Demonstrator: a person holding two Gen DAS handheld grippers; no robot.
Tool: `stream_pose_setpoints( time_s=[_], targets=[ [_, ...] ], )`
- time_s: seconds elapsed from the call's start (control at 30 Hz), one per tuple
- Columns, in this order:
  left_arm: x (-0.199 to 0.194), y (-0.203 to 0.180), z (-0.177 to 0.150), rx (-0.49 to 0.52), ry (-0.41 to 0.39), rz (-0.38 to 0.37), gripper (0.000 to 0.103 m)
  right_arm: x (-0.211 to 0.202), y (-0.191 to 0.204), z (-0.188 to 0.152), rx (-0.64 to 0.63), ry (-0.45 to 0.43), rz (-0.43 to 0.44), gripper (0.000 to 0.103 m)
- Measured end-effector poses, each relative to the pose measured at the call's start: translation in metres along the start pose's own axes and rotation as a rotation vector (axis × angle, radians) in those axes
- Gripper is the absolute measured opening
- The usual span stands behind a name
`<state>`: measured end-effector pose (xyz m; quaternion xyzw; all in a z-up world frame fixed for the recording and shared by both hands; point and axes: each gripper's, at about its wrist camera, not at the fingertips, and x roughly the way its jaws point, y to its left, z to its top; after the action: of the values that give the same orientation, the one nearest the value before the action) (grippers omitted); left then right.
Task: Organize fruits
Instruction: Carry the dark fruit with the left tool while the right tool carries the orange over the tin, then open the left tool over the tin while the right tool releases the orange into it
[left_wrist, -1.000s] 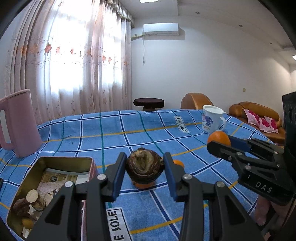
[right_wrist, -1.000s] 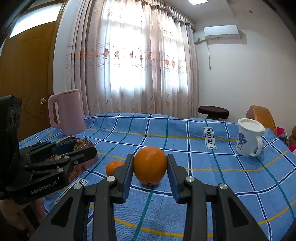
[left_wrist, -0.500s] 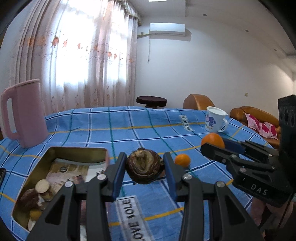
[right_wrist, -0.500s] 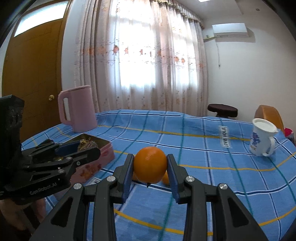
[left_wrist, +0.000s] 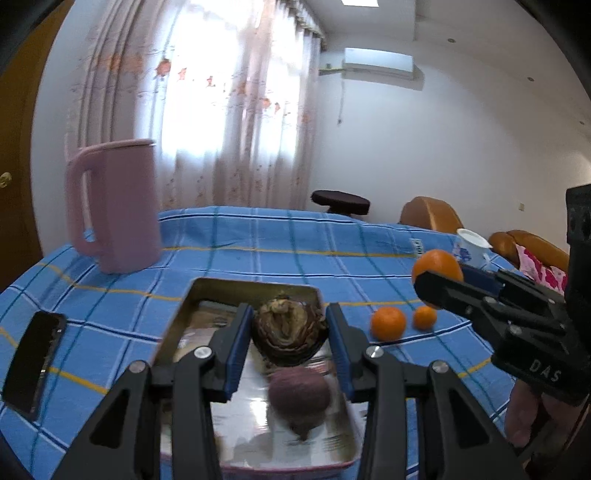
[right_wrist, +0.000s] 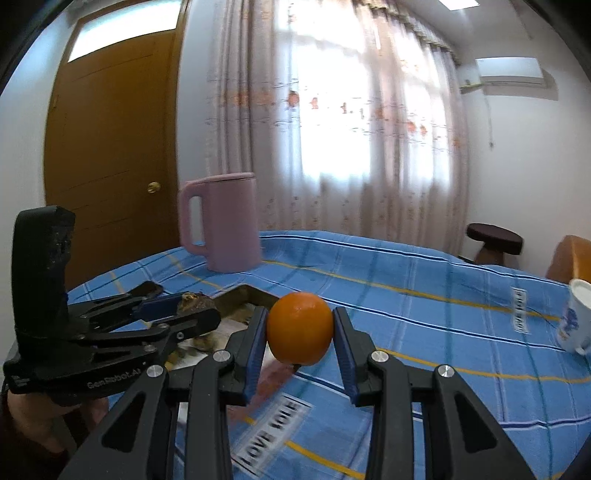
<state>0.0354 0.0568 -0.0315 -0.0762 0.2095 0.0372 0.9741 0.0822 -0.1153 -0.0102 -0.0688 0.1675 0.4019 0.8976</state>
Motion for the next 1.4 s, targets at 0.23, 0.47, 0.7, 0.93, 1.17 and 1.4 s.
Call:
stream_pose_setpoints(
  time_s=[0.23,0.47,0.7,0.93,1.17,1.4],
  targets=[
    [0.002,0.031,-0.004,-0.037,0.037,0.052,0.042,0.026,0.031,0.005,-0.055,0.029,0.057,0.037],
    [0.004,0.048,-0.011,-0.057,0.065,0.069,0.042,0.044,0.055,-0.006,-0.084,0.087,0.101,0.037],
    [0.007,0.057,-0.012,-0.076,0.077,0.071,0.042,0.061,0.068,-0.019,-0.104,0.155,0.124,0.037],
    [0.011,0.06,-0.015,-0.077,0.093,0.076,0.042,0.064,0.078,-0.026,-0.137,0.191,0.146,0.037],
    [0.013,0.06,-0.016,-0.07,0.107,0.08,0.043,0.069,0.082,-0.029,-0.153,0.228,0.165,0.037],
    [0.004,0.06,-0.011,-0.083,0.07,0.104,0.076,0.067,0.084,-0.028,-0.164,0.219,0.168,0.061]
  ],
)
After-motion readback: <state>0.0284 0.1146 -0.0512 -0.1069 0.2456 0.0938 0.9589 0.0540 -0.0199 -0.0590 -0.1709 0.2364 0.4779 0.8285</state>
